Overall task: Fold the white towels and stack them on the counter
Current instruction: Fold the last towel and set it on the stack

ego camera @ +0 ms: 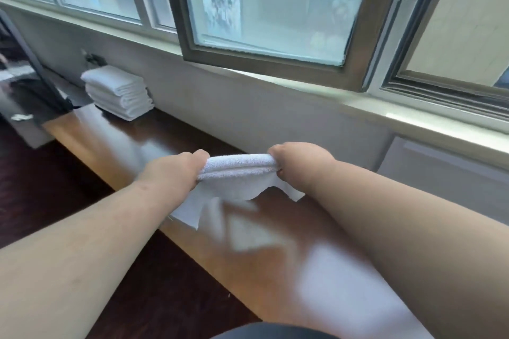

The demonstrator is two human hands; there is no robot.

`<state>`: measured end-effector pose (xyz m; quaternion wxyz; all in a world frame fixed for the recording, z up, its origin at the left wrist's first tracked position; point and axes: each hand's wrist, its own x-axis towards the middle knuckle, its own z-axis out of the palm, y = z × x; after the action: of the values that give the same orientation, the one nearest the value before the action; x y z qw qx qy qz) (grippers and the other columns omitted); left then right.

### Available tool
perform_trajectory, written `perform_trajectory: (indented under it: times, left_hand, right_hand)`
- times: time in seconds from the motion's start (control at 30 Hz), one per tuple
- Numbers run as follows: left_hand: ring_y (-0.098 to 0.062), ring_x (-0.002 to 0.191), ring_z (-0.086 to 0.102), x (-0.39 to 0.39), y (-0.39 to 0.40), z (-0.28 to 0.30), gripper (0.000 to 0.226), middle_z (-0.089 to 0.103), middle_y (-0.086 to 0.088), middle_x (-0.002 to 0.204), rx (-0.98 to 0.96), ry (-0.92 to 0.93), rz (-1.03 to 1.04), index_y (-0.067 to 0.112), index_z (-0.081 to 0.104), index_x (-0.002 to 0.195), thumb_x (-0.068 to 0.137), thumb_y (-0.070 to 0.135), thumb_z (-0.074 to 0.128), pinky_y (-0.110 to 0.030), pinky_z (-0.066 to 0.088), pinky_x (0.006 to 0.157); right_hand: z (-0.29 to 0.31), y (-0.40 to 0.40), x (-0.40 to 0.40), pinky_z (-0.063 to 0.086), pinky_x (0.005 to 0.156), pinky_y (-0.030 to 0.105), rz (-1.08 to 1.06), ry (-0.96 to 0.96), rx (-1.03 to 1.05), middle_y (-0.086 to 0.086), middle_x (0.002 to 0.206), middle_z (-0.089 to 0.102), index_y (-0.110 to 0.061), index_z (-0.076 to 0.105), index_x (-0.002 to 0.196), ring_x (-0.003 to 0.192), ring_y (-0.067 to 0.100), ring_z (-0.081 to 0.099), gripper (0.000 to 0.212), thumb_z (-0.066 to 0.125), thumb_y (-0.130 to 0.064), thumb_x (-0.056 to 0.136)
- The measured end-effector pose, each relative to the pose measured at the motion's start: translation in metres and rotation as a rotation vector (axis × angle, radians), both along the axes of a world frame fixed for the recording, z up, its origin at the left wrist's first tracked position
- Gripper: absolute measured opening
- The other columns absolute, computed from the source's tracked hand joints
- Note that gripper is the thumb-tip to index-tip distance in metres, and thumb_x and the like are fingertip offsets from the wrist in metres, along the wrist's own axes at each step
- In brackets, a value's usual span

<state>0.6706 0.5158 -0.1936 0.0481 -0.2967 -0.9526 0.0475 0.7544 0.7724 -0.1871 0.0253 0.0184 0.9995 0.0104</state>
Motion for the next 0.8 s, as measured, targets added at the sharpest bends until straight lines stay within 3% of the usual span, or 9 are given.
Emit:
perform_trajectory:
  times: [0.1, 0.23, 0.3, 0.4, 0.5, 0.6, 0.67, 0.8]
  left_hand:
    - [-0.022, 0.057, 0.058, -0.026, -0.072, 0.010, 0.024, 0.054, 0.001, 0.067, 0.076, -0.056, 0.106, 0.034, 0.033, 0.087, 0.084, 0.020, 0.052, -0.039, 0.054, 0.057]
    - [-0.015, 0.051, 0.053, -0.060, -0.174, 0.027, 0.033, 0.047, 0.008, 0.062, -0.037, 0.060, 0.070, 0.039, 0.035, 0.089, 0.077, 0.018, 0.058, -0.031, 0.049, 0.049]
    - [-0.010, 0.044, 0.042, -0.075, -0.222, 0.038, 0.030, 0.041, 0.008, 0.058, -0.054, 0.145, 0.077, 0.034, 0.043, 0.094, 0.078, 0.016, 0.062, -0.025, 0.036, 0.041]
    - [-0.015, 0.056, 0.054, -0.098, -0.283, 0.052, 0.027, 0.052, 0.008, 0.070, -0.086, 0.172, 0.145, 0.031, 0.044, 0.105, 0.085, 0.021, 0.059, -0.031, 0.050, 0.052]
    - [-0.020, 0.066, 0.058, -0.110, -0.327, 0.064, 0.021, 0.057, 0.005, 0.079, -0.106, 0.167, 0.178, 0.030, 0.046, 0.106, 0.089, 0.024, 0.055, -0.032, 0.052, 0.059]
    - [-0.017, 0.058, 0.053, -0.119, -0.361, 0.069, 0.025, 0.048, 0.006, 0.072, -0.188, 0.253, 0.179, 0.024, 0.044, 0.107, 0.087, 0.021, 0.059, -0.031, 0.049, 0.054]
    - [-0.014, 0.049, 0.048, -0.125, -0.381, 0.071, 0.027, 0.042, 0.007, 0.067, -0.237, 0.271, 0.251, 0.024, 0.039, 0.104, 0.087, 0.022, 0.060, -0.031, 0.047, 0.051]
    - [-0.010, 0.050, 0.047, -0.153, -0.405, 0.074, 0.028, 0.042, 0.007, 0.069, -0.311, 0.250, 0.288, 0.025, 0.038, 0.112, 0.090, 0.024, 0.055, -0.030, 0.047, 0.052]
  right_hand:
    - [0.014, -0.068, -0.038, 0.053, 0.057, 0.035, 0.046, 0.024, 0.022, -0.004, 0.077, 0.060, -0.025, 0.052, 0.089, 0.069, 0.024, 0.061, 0.017, 0.059, -0.014, 0.078]
    - [0.026, -0.163, -0.088, 0.044, 0.056, 0.032, 0.121, 0.076, 0.004, -0.005, 0.082, 0.057, -0.025, 0.054, 0.093, 0.074, 0.024, 0.058, 0.011, 0.055, -0.019, 0.084]
    - [0.032, -0.208, -0.109, 0.049, 0.061, 0.033, 0.157, 0.112, -0.005, -0.004, 0.085, 0.058, -0.025, 0.055, 0.097, 0.076, 0.025, 0.059, 0.012, 0.055, -0.020, 0.085]
    - [0.043, -0.268, -0.139, 0.043, 0.059, 0.032, 0.201, 0.137, -0.012, -0.001, 0.088, 0.058, -0.021, 0.055, 0.098, 0.078, 0.026, 0.059, 0.012, 0.056, -0.019, 0.086]
    - [0.055, -0.319, -0.167, 0.034, 0.056, 0.029, 0.233, 0.135, -0.011, -0.004, 0.085, 0.053, -0.020, 0.051, 0.094, 0.079, 0.025, 0.057, 0.012, 0.060, -0.020, 0.086]
    - [0.059, -0.356, -0.189, 0.024, 0.049, 0.028, 0.277, 0.153, -0.007, -0.005, 0.086, 0.052, -0.020, 0.049, 0.094, 0.078, 0.023, 0.054, 0.009, 0.056, -0.018, 0.089]
    - [0.058, -0.376, -0.205, 0.024, 0.049, 0.028, 0.313, 0.175, -0.021, -0.004, 0.088, 0.054, -0.019, 0.053, 0.099, 0.079, 0.023, 0.054, 0.010, 0.053, -0.017, 0.089]
    - [0.055, -0.402, -0.242, 0.023, 0.048, 0.027, 0.370, 0.183, -0.042, -0.006, 0.080, 0.048, -0.022, 0.046, 0.089, 0.076, 0.023, 0.052, 0.009, 0.051, -0.014, 0.088]
